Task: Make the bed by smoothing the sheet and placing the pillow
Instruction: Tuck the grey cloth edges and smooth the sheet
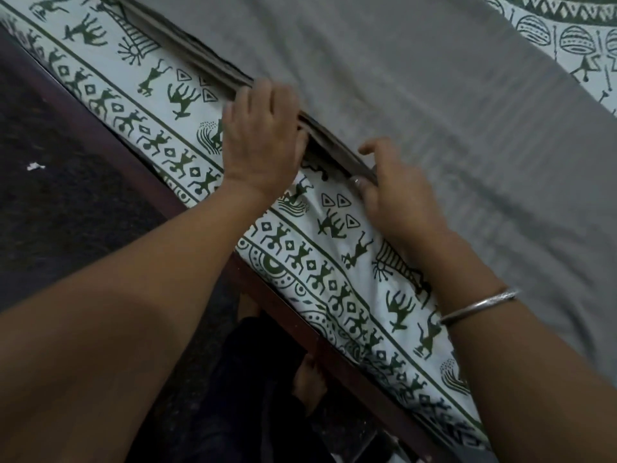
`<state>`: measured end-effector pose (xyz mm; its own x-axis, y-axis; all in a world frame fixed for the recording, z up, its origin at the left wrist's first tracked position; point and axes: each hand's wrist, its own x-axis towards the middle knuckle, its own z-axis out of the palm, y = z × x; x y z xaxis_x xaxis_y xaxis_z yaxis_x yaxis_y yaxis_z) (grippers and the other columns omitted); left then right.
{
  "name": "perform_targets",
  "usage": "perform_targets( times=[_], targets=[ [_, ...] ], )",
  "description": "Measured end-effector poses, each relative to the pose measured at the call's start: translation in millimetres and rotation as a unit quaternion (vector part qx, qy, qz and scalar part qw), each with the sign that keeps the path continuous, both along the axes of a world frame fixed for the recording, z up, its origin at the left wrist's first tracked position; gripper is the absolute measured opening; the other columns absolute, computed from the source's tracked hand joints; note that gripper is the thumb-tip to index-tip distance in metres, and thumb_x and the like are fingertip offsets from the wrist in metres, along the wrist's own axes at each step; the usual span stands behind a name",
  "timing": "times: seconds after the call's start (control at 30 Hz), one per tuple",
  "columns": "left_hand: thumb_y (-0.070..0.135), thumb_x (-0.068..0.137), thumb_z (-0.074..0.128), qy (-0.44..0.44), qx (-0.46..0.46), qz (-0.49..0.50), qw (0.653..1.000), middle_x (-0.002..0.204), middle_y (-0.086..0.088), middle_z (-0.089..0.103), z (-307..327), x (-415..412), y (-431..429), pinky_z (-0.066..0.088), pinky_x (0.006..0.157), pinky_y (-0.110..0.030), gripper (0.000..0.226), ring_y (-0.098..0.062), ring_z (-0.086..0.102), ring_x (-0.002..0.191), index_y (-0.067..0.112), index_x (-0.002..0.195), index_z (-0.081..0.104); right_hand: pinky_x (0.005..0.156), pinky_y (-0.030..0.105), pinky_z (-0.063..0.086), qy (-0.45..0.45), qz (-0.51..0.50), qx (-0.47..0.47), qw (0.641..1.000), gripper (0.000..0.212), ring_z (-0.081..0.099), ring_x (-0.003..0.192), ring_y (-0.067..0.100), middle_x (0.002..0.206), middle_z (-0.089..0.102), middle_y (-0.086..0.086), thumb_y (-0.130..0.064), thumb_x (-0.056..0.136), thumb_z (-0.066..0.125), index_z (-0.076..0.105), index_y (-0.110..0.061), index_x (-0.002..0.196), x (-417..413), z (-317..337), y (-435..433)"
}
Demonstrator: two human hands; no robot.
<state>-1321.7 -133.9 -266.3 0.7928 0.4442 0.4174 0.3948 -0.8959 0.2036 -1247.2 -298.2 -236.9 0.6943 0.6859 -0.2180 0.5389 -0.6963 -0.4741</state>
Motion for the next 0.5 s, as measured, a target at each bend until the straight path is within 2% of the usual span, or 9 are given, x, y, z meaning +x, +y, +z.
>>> perform_targets(
  times=[0.07,0.1,0.2,0.27,0.33,0.4,0.47,0.5],
  targets=[
    [0.018,0.083,0.058,-0.023,-0.102,-0.002,0.994,0.088,-0.018,0.056,4,1,-5,0.042,0.064,-0.034,0.019,-0.026,0.045,0.070,0.002,0.091,0.051,0.071,0.036,0.046,0.058,-0.037,0.065,0.995,0.018,0.060,0.084,0.027,0.094,0.066,0.007,-0.025,0.097,0.052,0.049,-0.022,0.115,8,1,-4],
    [0.018,0.082,0.056,-0.019,-0.104,-0.040,0.994,0.088,-0.018,0.057,3,1,-8,0.046,0.065,-0.038,0.017,-0.028,0.048,0.072,0.002,0.089,0.054,0.068,0.035,0.046,0.074,-0.050,0.086,0.992,0.011,0.060,0.080,0.025,0.088,0.066,0.006,-0.024,0.096,0.052,0.051,-0.023,0.107,12,-1,-5],
    [0.019,0.074,0.056,0.056,-0.016,-0.147,0.987,0.102,-0.016,0.060,-7,0,-17,0.045,0.081,-0.042,0.032,-0.034,0.056,0.092,0.006,0.102,0.060,0.065,0.029,0.045,0.107,-0.068,0.122,0.984,0.004,0.058,0.075,0.020,0.082,0.063,-0.001,-0.023,0.096,0.054,0.053,-0.025,0.093,22,-11,-6],
    [0.022,0.072,0.055,0.091,0.010,-0.155,0.984,0.101,-0.015,0.061,-6,4,-18,0.043,0.081,-0.042,0.036,-0.033,0.058,0.091,0.007,0.105,0.061,0.067,0.032,0.045,0.133,-0.084,0.151,0.976,0.008,0.055,0.069,0.016,0.077,0.061,-0.002,-0.022,0.095,0.054,0.055,-0.026,0.089,26,-15,-6],
    [0.028,0.072,0.054,0.103,0.015,-0.176,0.979,0.096,-0.015,0.060,-3,7,-16,0.042,0.078,-0.041,0.037,-0.034,0.057,0.084,0.006,0.100,0.061,0.059,0.028,0.041,0.140,-0.095,0.171,0.971,0.010,0.048,0.057,0.008,0.067,0.057,-0.002,-0.020,0.095,0.053,0.054,-0.028,0.089,26,-13,-6],
    [0.033,0.070,0.055,0.099,0.026,-0.217,0.971,0.093,-0.017,0.058,-4,4,-15,0.042,0.075,-0.040,0.039,-0.033,0.054,0.080,0.005,0.096,0.058,0.053,0.025,0.033,0.106,-0.071,0.168,0.977,0.008,0.041,0.049,0.003,0.061,0.050,-0.003,-0.023,0.094,0.052,0.052,-0.025,0.102,23,-5,-8],
    [0.033,0.071,0.061,0.109,0.037,-0.225,0.968,0.094,-0.019,0.056,-9,-1,-11,0.043,0.074,-0.041,0.038,-0.035,0.053,0.079,0.005,0.096,0.055,0.056,0.028,0.036,0.013,0.013,0.128,0.992,0.027,0.049,0.060,0.007,0.072,0.055,-0.001,-0.039,0.089,0.053,0.052,-0.023,0.111,17,5,-9],
    [0.031,0.073,0.065,0.120,0.037,-0.219,0.968,0.095,-0.021,0.056,-13,-3,-9,0.044,0.074,-0.042,0.037,-0.036,0.054,0.080,0.004,0.097,0.056,0.060,0.029,0.038,-0.044,0.064,0.085,0.993,0.032,0.052,0.070,0.016,0.085,0.057,0.003,-0.046,0.089,0.054,0.052,-0.023,0.112,15,9,-9]
  ],
)
